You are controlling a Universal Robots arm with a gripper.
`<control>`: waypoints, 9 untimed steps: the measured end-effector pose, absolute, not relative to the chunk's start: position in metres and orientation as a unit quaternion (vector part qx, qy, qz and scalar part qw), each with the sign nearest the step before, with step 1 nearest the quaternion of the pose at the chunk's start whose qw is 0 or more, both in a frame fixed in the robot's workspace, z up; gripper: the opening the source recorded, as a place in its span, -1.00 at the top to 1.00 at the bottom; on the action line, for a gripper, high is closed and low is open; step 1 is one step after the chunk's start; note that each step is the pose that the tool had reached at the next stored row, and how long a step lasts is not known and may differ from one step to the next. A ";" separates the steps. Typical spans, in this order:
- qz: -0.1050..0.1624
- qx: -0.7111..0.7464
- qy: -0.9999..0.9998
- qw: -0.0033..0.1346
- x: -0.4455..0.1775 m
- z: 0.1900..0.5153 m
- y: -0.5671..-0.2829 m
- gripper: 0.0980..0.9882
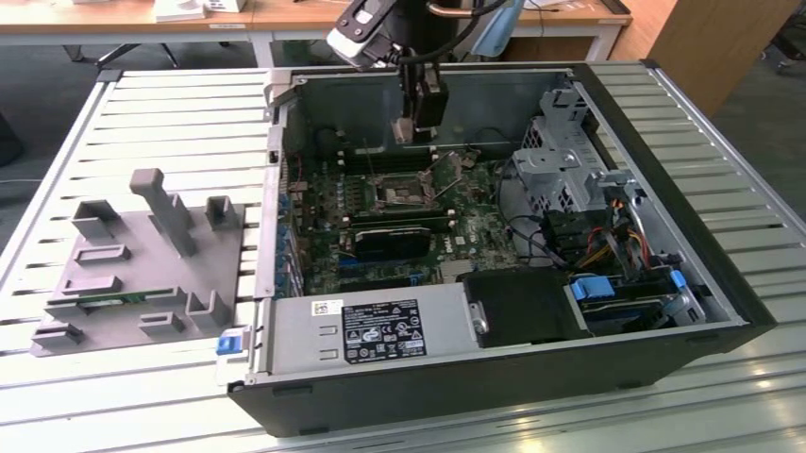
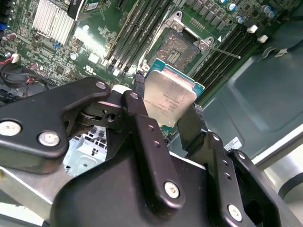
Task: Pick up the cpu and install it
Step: 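Place the cpu into insertion slot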
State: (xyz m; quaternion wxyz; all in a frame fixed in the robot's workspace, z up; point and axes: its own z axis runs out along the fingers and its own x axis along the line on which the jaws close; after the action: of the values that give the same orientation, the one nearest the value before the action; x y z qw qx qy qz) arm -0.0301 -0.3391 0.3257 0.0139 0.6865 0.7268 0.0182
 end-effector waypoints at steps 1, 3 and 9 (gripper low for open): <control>0.018 0.686 0.727 0.014 -0.030 0.325 -0.339 0.04; 0.018 0.686 0.727 0.014 -0.030 0.323 -0.339 0.04; 0.019 0.686 0.727 0.015 -0.030 0.320 -0.339 0.04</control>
State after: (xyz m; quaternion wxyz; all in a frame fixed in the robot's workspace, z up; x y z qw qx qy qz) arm -0.0301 -0.3391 0.3204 0.0145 0.6864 0.7268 0.0187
